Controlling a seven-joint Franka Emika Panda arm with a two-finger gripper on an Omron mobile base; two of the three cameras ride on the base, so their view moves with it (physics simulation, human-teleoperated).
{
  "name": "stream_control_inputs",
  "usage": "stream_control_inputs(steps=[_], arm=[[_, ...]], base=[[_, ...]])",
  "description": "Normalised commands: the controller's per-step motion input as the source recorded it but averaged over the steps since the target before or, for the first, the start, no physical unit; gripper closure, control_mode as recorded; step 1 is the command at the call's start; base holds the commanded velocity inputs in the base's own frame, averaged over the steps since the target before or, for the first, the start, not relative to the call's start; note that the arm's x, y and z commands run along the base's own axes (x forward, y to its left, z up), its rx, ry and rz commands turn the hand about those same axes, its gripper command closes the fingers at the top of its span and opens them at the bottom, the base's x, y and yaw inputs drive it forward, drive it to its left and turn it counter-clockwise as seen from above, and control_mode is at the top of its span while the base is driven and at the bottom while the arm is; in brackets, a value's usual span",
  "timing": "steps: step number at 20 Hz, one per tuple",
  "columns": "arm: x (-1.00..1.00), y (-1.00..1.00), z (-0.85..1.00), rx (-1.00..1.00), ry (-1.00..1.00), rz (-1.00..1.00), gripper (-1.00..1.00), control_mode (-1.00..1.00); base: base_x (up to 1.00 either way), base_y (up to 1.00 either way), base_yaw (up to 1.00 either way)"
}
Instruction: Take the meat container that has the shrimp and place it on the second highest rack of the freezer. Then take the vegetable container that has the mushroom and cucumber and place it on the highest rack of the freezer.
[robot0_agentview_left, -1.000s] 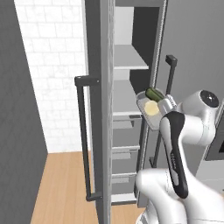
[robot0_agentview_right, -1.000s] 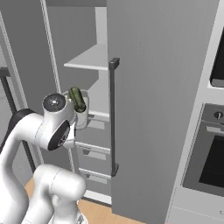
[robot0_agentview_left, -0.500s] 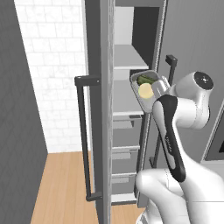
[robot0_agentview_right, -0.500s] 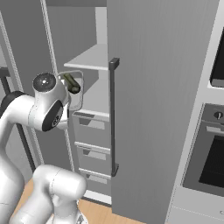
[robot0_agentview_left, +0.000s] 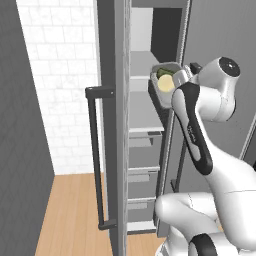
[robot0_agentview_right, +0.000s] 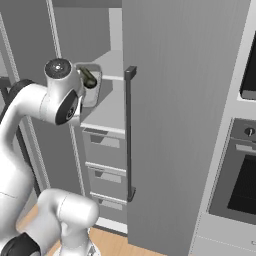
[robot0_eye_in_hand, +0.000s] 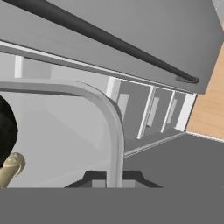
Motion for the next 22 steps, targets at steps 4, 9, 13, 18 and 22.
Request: stream_control_inputs(steps=[4,9,13,18,22], arm=[[0.49,0.18,0.17,0.00,-0.04,-0.10,1.00,-1.00],[0.45,0.08,0.34,0.02,0.00,-0.06,1.00,-1.00],[0.52,0.00,0.41,0.06,0.00,-0.01,1.00,-1.00],[0.61,0.00,0.16,0.03,0.02,0.00,1.00,-1.00],[0.75,0.04,-0.03,0.00,0.08,0.00,1.00,-1.00]], base=[[0.00,0.00,0.00],[0.00,0.00,0.00],[0.00,0.00,0.00],[0.00,0.00,0.00],[0.00,0.00,0.00]])
